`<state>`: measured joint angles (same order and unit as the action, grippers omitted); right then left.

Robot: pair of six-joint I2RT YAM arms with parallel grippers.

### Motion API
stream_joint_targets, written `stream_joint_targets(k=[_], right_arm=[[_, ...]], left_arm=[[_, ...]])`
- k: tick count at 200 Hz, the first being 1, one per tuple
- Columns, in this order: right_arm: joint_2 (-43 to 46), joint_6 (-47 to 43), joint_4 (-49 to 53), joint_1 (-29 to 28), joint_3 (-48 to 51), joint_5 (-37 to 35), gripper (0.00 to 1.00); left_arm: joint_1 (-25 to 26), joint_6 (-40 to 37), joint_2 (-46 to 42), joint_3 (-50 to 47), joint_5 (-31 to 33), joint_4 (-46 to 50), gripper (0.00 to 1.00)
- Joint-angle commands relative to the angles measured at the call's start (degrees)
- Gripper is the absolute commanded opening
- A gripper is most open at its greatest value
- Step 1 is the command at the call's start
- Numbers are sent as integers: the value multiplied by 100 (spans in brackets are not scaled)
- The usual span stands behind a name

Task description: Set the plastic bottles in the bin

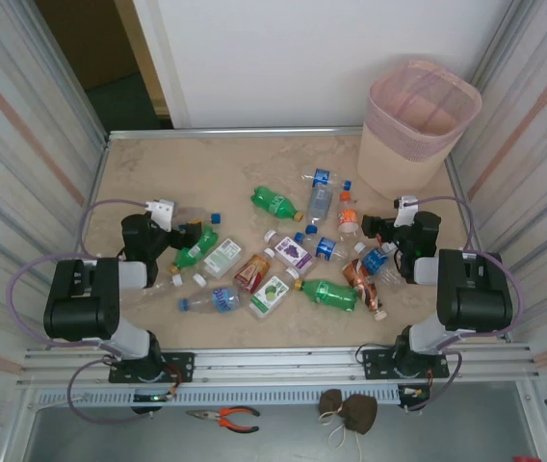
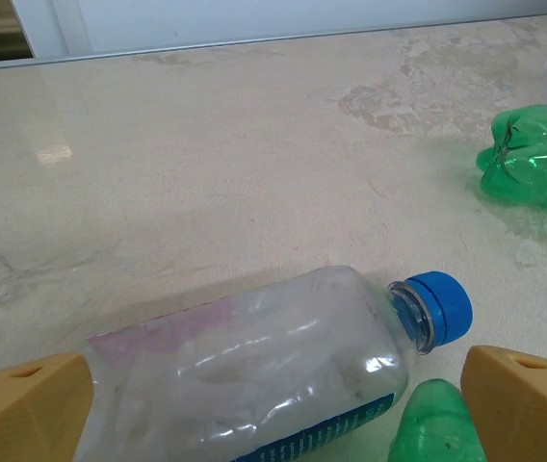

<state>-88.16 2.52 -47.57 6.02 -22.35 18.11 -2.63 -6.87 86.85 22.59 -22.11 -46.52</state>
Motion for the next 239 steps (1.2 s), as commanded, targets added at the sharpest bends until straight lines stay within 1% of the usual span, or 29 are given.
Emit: stream_joint_targets(k=[1,25,142,158,213,228,239], right_arm=[[9,-86,-104,15,49,114,99],[9,-86,-112,13,63,117,99],[3,-79,-116,17,63,114,99],[3,-79,-118,15,63,115,99],[9,-82,-116,18,64,119,99],[23,-37,-133,14,66,-2,99],[89,-7,23,4,13,-95,99]], left_arm=[[-14,-124,-32,-53,-117,-143,99],[28,-143,-59,-70,-27,-160,99],[-33,-78,-34,-40,-100,-141,99],[-47,1,-19,-22,54,-130,99],[-52,-16,-10,-18,79,-116,99],[-43,-22,-33,-40,108,-142,99],[1,-100,-88,-53,18,-134,99]])
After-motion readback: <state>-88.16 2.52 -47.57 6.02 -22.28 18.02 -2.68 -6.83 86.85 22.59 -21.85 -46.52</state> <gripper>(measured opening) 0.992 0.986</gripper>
